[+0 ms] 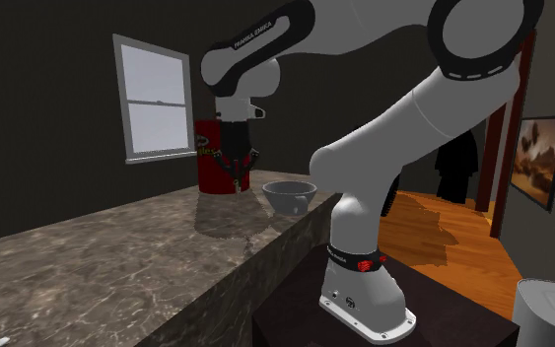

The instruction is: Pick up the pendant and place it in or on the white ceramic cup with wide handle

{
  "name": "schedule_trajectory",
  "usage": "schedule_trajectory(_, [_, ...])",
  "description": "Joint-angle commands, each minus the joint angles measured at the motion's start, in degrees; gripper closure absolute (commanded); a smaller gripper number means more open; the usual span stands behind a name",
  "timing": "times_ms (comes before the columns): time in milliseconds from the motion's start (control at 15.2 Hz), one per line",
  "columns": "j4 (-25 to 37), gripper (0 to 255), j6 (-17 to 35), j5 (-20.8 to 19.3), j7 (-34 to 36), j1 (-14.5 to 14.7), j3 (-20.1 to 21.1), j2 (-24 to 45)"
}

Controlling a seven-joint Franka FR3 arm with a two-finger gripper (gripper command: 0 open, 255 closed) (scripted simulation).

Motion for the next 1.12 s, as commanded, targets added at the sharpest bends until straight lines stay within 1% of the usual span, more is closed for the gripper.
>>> schedule_trajectory(0, [1.50,255,-1.79,-0.73,0.08,-0.26,-0.76,-0.29])
schedule_trajectory(660, [8.02,255,-8.89,-3.56,0.21,-1.30,-3.87,-0.89])
schedule_trajectory(858, [5.78,255,-9.82,-6.55,-3.98,-2.27,-8.56,-3.21])
schedule_trajectory(1056, [4.16,255,-10.49,-9.91,-8.28,-3.85,-13.20,-4.89])
